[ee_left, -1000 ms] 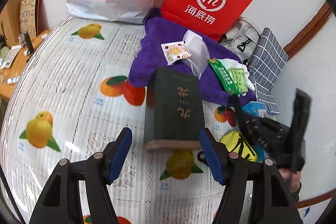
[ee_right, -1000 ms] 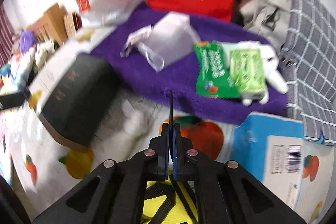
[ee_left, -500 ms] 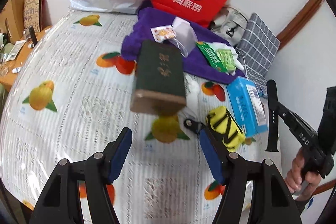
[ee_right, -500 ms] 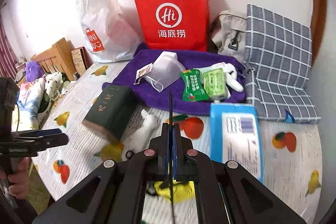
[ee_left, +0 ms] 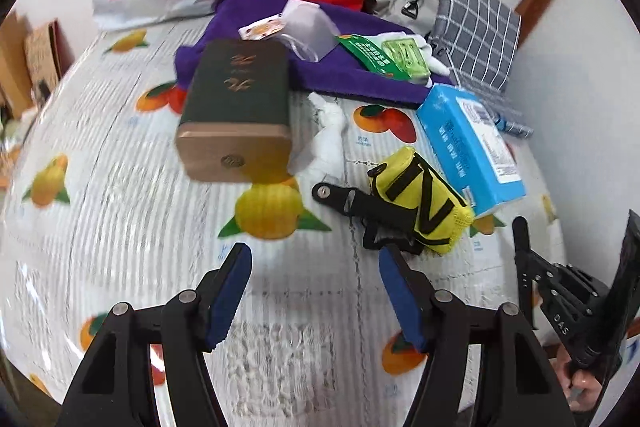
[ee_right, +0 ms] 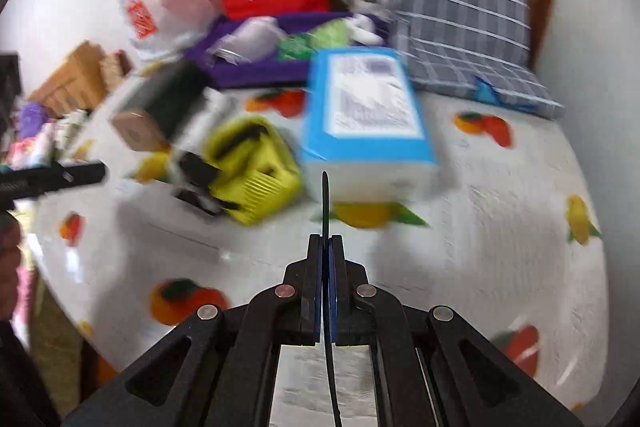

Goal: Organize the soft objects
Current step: 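Withdraw both grippers from the towel back over the bed, then grasp the white crumpled tissue with the left gripper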

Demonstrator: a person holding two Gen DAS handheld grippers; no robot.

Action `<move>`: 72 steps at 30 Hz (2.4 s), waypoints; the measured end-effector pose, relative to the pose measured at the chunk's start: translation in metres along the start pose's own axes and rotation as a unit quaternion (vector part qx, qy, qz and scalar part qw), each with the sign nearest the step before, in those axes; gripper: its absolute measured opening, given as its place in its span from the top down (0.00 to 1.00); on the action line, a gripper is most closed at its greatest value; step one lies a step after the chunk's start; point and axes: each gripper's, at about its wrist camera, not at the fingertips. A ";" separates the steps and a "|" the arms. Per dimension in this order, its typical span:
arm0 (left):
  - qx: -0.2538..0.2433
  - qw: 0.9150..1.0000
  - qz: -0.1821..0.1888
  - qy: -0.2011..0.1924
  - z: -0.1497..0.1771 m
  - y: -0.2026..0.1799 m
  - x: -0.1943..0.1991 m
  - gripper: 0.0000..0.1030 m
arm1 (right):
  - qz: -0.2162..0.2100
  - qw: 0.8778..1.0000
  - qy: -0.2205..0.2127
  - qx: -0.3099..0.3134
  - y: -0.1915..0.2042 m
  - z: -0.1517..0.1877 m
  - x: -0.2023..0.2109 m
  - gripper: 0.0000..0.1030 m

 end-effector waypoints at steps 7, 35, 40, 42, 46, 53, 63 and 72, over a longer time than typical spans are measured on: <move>-0.076 0.996 -0.027 -0.022 -0.022 -0.040 -0.012 0.39 | -0.008 0.999 0.023 -0.031 -0.021 0.011 -0.030 0.97; -0.133 0.983 -0.119 0.052 -0.092 -0.074 -0.110 0.56 | -0.054 0.998 0.014 0.003 -0.036 0.018 -0.039 0.96; -0.126 0.983 -0.118 0.056 -0.095 -0.072 -0.115 0.65 | -0.069 0.998 0.013 -0.005 -0.041 0.018 -0.039 0.96; -0.124 0.984 -0.115 0.052 -0.097 -0.071 -0.115 0.72 | -0.067 0.998 0.014 -0.003 -0.040 0.018 -0.039 0.96; -0.132 0.984 -0.111 0.039 -0.099 -0.073 -0.115 0.92 | -0.059 0.998 0.013 -0.001 -0.038 0.019 -0.039 0.96; -0.131 0.988 -0.075 0.013 -0.088 -0.070 -0.079 0.93 | -0.056 0.998 0.020 -0.014 -0.039 0.017 -0.039 0.96; -0.099 0.994 -0.040 0.004 -0.040 -0.038 -0.024 0.93 | -0.071 0.996 0.017 -0.048 -0.035 0.024 -0.029 0.97; -0.066 0.996 -0.055 0.032 0.016 0.004 -0.012 0.93 | -0.086 0.994 0.018 -0.068 -0.032 0.035 -0.020 0.97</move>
Point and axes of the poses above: each gripper's, at about its wrist camera, not at the fingertips, and x roughly against the way its jaws point, y to its left, z to its underside, and after that the axes turned 4 degrees about y, right-handed
